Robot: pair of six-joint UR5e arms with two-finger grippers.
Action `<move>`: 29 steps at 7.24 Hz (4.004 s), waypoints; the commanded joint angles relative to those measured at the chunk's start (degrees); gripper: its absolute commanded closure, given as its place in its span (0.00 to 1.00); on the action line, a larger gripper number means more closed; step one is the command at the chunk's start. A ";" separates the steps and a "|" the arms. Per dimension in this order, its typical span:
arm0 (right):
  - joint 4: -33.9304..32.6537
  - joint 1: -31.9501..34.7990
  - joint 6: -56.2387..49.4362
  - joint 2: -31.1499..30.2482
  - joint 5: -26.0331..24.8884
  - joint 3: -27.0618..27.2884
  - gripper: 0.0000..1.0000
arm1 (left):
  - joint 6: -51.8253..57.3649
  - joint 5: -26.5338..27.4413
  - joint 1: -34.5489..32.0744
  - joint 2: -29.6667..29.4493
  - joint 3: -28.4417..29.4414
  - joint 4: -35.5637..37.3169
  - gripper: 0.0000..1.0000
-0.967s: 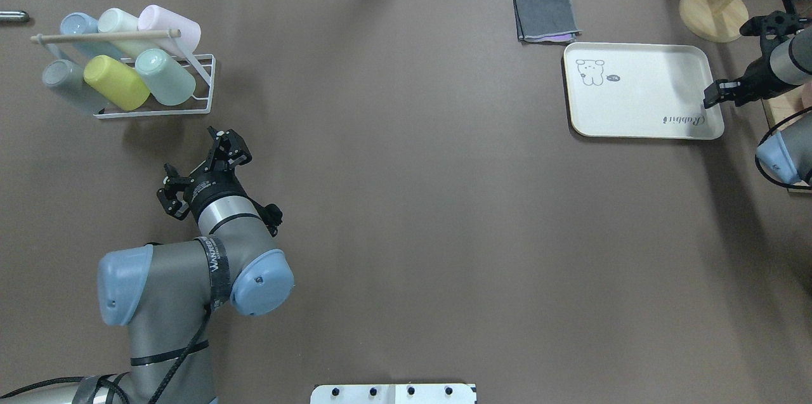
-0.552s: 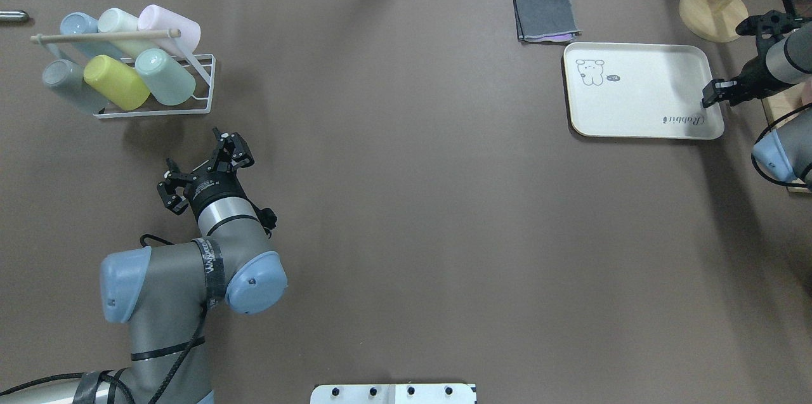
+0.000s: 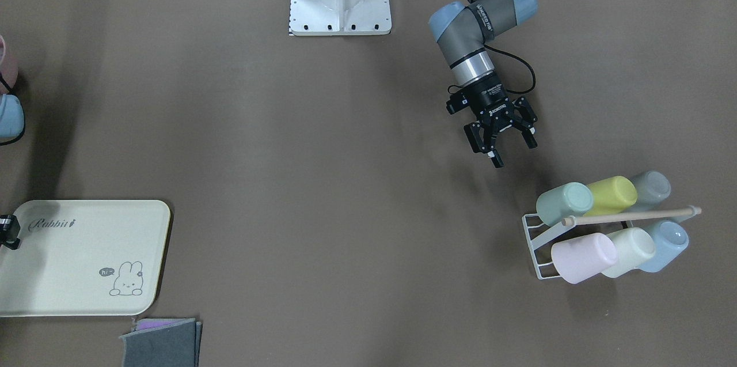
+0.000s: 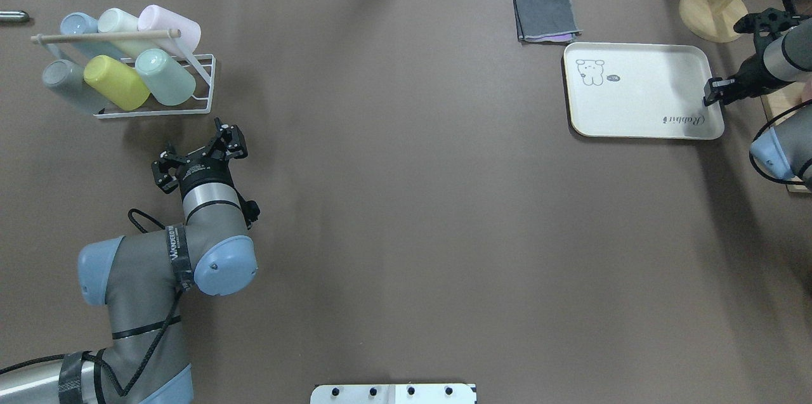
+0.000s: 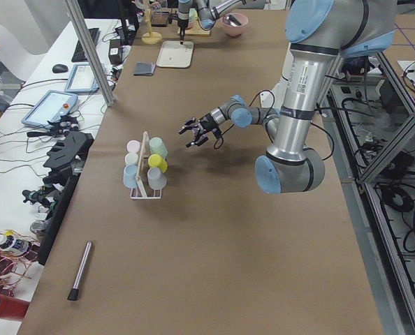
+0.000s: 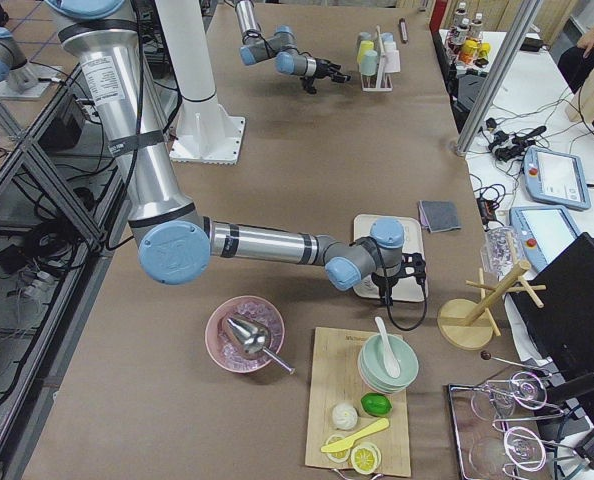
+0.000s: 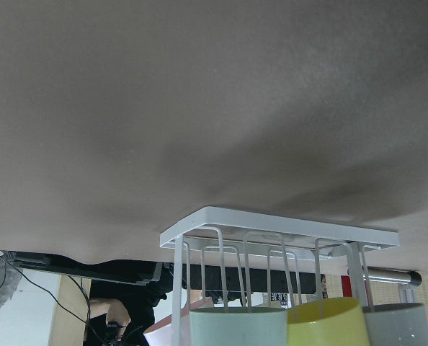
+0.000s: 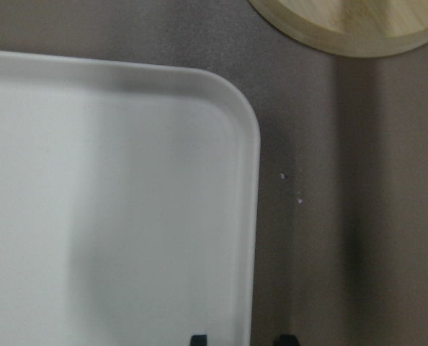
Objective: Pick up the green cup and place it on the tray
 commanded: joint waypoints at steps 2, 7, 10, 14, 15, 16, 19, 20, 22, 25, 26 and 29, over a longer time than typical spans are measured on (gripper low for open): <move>0.08 0.00 0.00 0.08 0.09 -0.03 0.69 | 1.63 0.01 -1.77 0.88 -0.11 -1.14 0.05; 0.08 0.87 -0.17 0.08 1.05 1.19 1.00 | 14.60 -0.08 -5.37 2.38 8.40 -23.68 0.05; -0.01 2.89 0.17 0.26 5.43 4.00 1.00 | 16.04 0.01 -6.60 2.38 8.42 -25.05 0.05; 0.08 7.03 2.01 0.34 16.86 8.13 1.00 | 15.95 0.10 -7.65 2.64 8.42 -25.93 0.03; 0.08 7.03 3.85 0.60 17.48 10.15 1.00 | 15.95 0.01 -8.01 2.55 8.85 -26.02 0.03; 0.08 6.94 5.52 1.39 18.27 11.73 1.00 | 15.78 0.09 -8.62 2.55 9.55 -26.02 0.03; 0.08 4.76 8.52 3.41 19.07 13.42 1.00 | 15.78 0.01 -9.86 1.59 12.53 -27.58 0.03; 0.17 3.01 10.00 4.81 18.55 13.42 1.00 | 15.95 0.01 -9.86 0.11 15.16 -29.16 0.03; 1.04 -2.08 19.20 8.76 13.83 13.77 1.00 | 18.57 0.01 -9.86 -2.36 15.89 -29.09 0.03; 10.08 -13.41 38.79 10.71 4.69 15.08 1.00 | 21.93 0.01 -11.00 -2.99 15.63 -31.02 0.03; 10.36 -17.45 43.37 10.71 1.09 16.65 1.00 | 21.93 0.01 -11.00 -2.90 15.71 -31.29 0.03; 10.45 -26.52 44.12 10.80 -7.27 17.81 1.00 | 21.49 0.01 -11.00 -2.55 17.63 -33.56 0.03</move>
